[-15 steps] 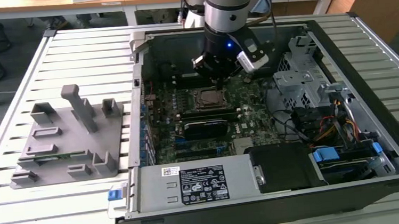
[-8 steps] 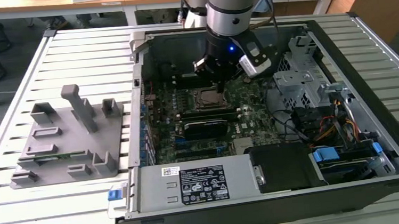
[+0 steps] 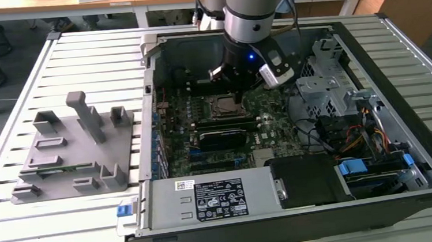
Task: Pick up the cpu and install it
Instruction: 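Install the second cpu locking lever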
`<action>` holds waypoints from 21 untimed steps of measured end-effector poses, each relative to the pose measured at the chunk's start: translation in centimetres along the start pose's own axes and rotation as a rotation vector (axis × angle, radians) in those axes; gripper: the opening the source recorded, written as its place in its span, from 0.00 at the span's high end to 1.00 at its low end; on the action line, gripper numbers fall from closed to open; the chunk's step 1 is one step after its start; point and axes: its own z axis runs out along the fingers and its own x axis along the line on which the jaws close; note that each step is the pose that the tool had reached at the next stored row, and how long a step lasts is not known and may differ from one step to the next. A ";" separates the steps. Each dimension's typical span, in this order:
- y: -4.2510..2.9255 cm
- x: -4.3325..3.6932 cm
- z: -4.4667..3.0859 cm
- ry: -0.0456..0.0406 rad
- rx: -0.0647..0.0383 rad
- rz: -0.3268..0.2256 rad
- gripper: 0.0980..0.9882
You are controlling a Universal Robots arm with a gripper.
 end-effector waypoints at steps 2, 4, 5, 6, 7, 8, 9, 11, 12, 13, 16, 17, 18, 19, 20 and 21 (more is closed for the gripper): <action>-0.23 0.03 0.04 0.0001 0.000 -0.002 0.99; -0.34 0.08 0.06 0.0001 0.000 -0.003 0.99; -0.37 0.15 0.08 0.0001 0.000 -0.004 0.99; -0.38 0.25 0.10 0.0001 0.000 -0.004 0.99; -0.40 0.35 0.10 0.0001 0.000 -0.005 0.99; -0.43 0.43 0.10 0.0002 0.000 -0.004 0.99; -0.47 0.48 0.10 0.0001 0.000 -0.004 0.99; -0.60 0.51 0.10 0.0002 0.000 -0.005 0.99; -0.70 0.52 0.09 0.0002 0.000 -0.005 0.99; -0.83 0.54 0.09 0.0002 0.000 -0.004 0.99; -1.18 0.65 0.09 0.0001 0.000 -0.004 0.99; -1.23 0.78 0.10 0.0000 0.000 -0.004 0.99; -1.24 1.00 0.11 -0.0004 0.000 -0.005 0.99; -1.23 1.35 0.12 -0.0015 0.000 -0.005 0.99; -1.23 1.67 0.13 -0.0024 0.000 -0.005 0.99; -1.23 1.93 0.13 -0.0033 0.000 -0.005 0.99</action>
